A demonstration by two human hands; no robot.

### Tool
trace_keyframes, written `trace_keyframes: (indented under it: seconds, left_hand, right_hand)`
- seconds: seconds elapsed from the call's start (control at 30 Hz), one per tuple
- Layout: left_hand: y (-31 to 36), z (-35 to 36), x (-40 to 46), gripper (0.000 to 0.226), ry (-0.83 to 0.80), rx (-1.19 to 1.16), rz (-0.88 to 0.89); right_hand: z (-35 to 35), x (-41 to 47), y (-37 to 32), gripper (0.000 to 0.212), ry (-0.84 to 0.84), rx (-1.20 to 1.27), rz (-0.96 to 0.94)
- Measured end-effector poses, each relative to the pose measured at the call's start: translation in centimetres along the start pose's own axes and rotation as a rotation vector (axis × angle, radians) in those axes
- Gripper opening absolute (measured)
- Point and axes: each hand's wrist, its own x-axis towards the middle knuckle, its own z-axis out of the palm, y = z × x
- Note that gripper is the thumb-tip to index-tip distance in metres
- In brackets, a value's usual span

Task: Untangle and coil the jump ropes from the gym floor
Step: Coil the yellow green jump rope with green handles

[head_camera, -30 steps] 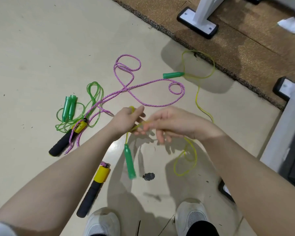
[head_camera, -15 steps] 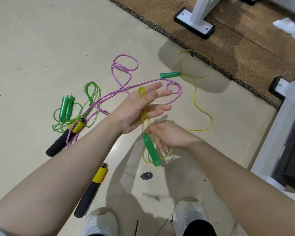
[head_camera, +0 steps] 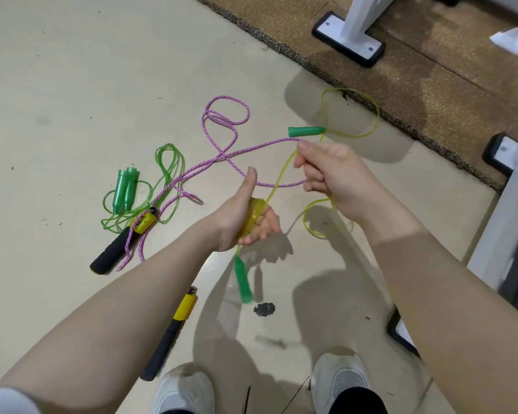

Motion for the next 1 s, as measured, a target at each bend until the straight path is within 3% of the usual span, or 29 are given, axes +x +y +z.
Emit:
trace_keyframes:
  seconds: [0.07, 0.13, 0.2, 0.3, 0.4, 0.47, 0.53, 0.6, 0.67, 0.73, 0.77, 0.87, 0.93, 1.0]
  left_hand:
    - [0.3, 0.2, 0.0, 0.097, -0.225, -0.066, 0.043]
    - [1.0, 0.4, -0.3, 0.073, -0.359, -0.122, 0.179]
    - [1.8, 0.4, -0.5, 0.050, -0.374, -0.259, 0.322]
    - [2.7, -0.3, -0.5, 0.056, -0.321, -0.523, 0.441]
    - [2.4, -0.9, 0.8, 0.068, -0.116, -0.777, 0.438]
    - [1.5, -1.0, 1.6, 0.065, 0.185, -0.670, 0.366]
    - [0.0, -1.1, 2.4, 0.062, 0.385, -0.477, 0.309]
    - [-1.2, -0.7, 2.4, 0.053, 0.422, -0.449, 0.219]
    - [-1.8, 0.2, 2.0, 0.039, 0.354, -0.349, 0.191]
    - [-1.4, 1.0, 1.0, 0.023, 0.300, -0.020, 0.167]
    - [-1.0, 1.3, 0.8, 0.039, 0.258, 0.080, 0.163]
    - [-0.5, 1.3, 0.2, 0.092, -0.045, -0.054, 0.021]
    - [-0.7, 0.8, 0.0, 0.098, -0.266, -0.114, -0.024]
    - [-0.7, 0.7, -0.4, 0.090, -0.470, -0.179, 0.008]
  right_hand:
    - [-0.6, 0.5, 1.2, 0.033, 0.108, -0.028, -0.002]
    - [-0.8, 0.8, 3.4, 0.032, 0.195, -0.102, 0.024]
    - [-0.5, 0.5, 5.8, 0.032, 0.191, -0.265, 0.082]
    - [0.6, -0.6, 7.8, 0.035, -0.001, -0.467, 0.155]
    - [1.7, -1.7, 7.3, 0.029, -0.247, -0.682, 0.251]
    - [2.3, -2.4, 6.0, 0.027, -0.411, -0.793, 0.283]
    - [2.6, -2.8, 4.1, 0.027, -0.541, -0.739, 0.281]
    - [2.4, -2.8, 2.3, 0.027, -0.623, -0.661, 0.252]
    - [1.6, -2.7, 1.1, 0.022, -0.654, -0.607, 0.193]
    - [0.7, -2.6, 0.4, 0.015, -0.599, -0.512, 0.105]
    - [0.3, -2.5, 0.4, 0.010, -0.529, -0.436, 0.048]
    - [-1.1, -1.2, 1.3, 0.015, -0.084, -0.187, -0.126]
    - [-1.6, -0.5, 2.2, 0.012, 0.196, -0.113, -0.180]
    - [-1.8, -0.3, 3.5, 0.009, 0.302, -0.161, -0.157]
